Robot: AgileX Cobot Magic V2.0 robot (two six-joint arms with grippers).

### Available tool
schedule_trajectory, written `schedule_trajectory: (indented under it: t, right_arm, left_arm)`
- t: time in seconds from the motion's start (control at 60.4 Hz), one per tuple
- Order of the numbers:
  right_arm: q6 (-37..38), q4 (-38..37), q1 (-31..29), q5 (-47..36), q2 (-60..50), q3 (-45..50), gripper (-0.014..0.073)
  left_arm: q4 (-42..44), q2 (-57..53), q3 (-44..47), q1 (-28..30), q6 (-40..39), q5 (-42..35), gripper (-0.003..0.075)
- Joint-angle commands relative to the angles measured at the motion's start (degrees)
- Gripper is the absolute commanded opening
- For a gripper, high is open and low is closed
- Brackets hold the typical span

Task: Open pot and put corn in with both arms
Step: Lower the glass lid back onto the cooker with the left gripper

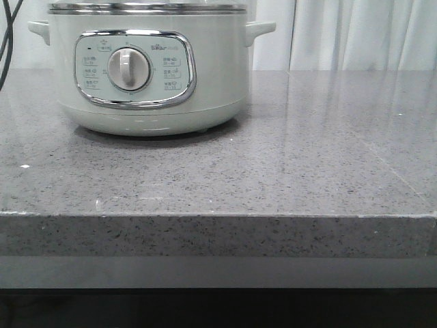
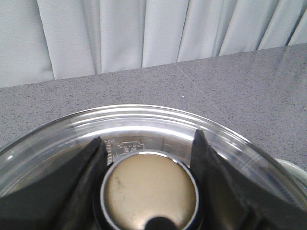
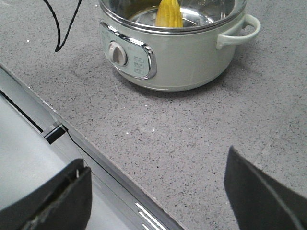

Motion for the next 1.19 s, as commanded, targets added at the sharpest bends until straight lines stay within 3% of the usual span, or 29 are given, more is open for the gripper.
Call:
schedule_trajectory:
  t: [0.0, 0.099, 0.331, 0.679, 0.928, 1.176]
  right_arm:
    - [-0.3, 0.1, -0.1, -3.7, -0.3, -1.5, 0.0584]
    - [-0.3, 0.1, -0.1, -3.7, -0.3, -1.5, 0.0584]
    - [-0.3, 0.1, -0.1, -3.7, -0.3, -1.5, 0.0584]
    - [-0.3, 0.1, -0.1, -3.7, -0.3, -1.5, 0.0584]
    - [-0.3, 0.1, -0.1, -3.7, -0.3, -1.5, 0.0584]
    - [-0.3, 0.1, -0.1, -3.7, -0.3, -1.5, 0.0584]
  left_arm:
    - [0.0, -2.4, -2.5, 0.0, -0.2, -6.7, 0.0435]
    - [0.0, -3.2, -2.5, 0.0, -0.2, -6.3, 0.0507]
    - [3.2, -13.1, -2.5, 0.0, -0.1, 0.8, 0.0469]
    - [7.2, -36.3, -0.5, 0.0, -0.1, 29.8, 0.0436]
    - [5.3, -53.3, 15.7, 0.0, -0.1, 30.7, 0.0436]
    - [3.3, -63.4, 28.6, 0.0, -0.2, 30.4, 0.0436]
